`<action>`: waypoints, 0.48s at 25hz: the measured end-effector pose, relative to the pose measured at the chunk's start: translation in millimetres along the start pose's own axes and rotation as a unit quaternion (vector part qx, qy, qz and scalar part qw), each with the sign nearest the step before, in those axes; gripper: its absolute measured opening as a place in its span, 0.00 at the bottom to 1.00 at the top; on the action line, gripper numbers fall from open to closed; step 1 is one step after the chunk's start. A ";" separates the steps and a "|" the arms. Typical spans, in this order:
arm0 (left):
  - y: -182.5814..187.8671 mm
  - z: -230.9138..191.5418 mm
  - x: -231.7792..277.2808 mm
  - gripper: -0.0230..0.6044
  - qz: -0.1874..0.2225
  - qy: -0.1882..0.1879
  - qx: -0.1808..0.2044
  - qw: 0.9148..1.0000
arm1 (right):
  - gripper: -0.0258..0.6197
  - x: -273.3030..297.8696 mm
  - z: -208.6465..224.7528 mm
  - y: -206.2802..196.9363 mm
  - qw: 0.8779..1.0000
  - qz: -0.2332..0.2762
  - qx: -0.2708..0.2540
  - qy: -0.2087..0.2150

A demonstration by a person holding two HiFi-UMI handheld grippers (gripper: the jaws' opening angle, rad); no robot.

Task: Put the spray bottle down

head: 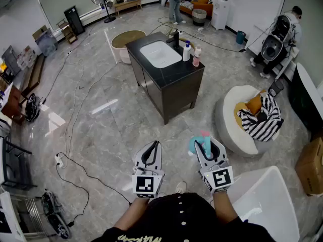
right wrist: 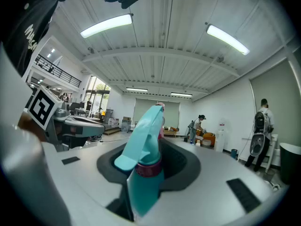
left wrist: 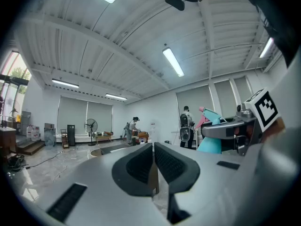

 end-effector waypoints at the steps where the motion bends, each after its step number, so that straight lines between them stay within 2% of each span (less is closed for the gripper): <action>1: 0.6 -0.6 -0.8 0.07 0.000 0.000 -0.001 1.000 | 0.23 0.0 -0.7 1.0 1.000 0.001 0.000 0.000; 12: 5.8 1.1 4.0 0.07 -0.002 0.000 0.001 1.000 | 0.23 2.2 6.1 4.8 1.000 0.005 0.003 -0.002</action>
Point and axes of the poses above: the fingertips, and each gripper's own axes: x forward along the fingers, z to its right, y out of its top, the point moved 5 cm from there along -x, backward along the fingers, and after that the axes turned 10 degrees about -z, right-handed, at the moved point
